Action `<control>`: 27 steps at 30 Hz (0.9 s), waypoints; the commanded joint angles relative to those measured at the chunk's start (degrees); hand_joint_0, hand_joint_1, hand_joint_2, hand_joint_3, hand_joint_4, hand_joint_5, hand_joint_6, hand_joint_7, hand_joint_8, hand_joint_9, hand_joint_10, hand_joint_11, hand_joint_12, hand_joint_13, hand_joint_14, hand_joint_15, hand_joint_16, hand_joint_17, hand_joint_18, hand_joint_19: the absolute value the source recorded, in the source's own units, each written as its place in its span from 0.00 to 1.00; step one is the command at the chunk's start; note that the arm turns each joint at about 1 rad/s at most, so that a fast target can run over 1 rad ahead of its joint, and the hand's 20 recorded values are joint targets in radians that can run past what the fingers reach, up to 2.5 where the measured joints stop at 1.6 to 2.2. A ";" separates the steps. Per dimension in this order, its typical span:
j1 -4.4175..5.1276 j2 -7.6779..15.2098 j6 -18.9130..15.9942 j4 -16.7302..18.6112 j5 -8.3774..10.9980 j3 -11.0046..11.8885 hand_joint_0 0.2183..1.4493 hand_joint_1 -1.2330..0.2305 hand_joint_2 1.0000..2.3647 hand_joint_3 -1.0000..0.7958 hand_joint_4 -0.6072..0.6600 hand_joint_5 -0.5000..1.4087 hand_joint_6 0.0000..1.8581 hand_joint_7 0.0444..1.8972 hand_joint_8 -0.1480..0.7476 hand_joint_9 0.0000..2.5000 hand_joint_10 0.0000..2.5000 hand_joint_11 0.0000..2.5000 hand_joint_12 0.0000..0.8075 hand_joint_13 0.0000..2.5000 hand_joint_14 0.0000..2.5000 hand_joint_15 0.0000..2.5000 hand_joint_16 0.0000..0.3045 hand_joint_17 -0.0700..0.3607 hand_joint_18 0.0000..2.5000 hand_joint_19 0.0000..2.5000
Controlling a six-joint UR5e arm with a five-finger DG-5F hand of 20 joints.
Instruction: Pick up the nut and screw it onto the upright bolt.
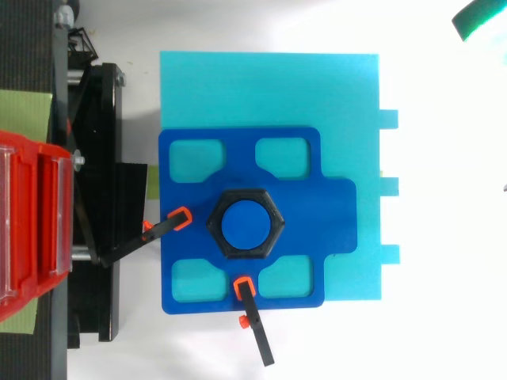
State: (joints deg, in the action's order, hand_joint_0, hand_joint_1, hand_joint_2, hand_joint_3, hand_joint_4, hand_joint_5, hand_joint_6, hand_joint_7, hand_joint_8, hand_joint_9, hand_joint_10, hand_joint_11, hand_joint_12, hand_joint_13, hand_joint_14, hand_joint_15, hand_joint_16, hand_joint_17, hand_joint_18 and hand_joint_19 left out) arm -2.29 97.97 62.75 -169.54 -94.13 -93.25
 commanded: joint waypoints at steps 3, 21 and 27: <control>0.00 0.03 0.00 0.00 0.00 0.00 0.23 0.58 0.00 0.28 0.57 0.14 0.27 0.36 0.39 0.06 0.00 0.00 0.43 0.04 0.00 0.00 0.14 0.39 0.00 0.00; 0.00 0.03 0.00 0.00 0.00 0.00 0.23 0.57 0.00 0.28 0.60 0.14 0.27 0.36 0.40 0.07 0.00 0.00 0.43 0.05 0.00 0.00 0.14 0.39 0.00 0.00; 0.00 -0.06 0.00 0.00 0.00 0.00 0.23 0.57 0.00 0.28 0.60 0.14 0.27 0.36 0.40 0.06 0.00 0.00 0.43 0.04 0.00 0.00 0.14 0.39 0.00 0.00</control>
State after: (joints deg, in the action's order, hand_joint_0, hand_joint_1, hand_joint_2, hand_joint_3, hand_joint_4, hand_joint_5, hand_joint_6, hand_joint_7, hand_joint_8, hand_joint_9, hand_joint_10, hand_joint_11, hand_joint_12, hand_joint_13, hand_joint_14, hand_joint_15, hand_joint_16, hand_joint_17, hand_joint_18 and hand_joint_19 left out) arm -2.29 97.95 62.75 -169.54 -94.13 -93.25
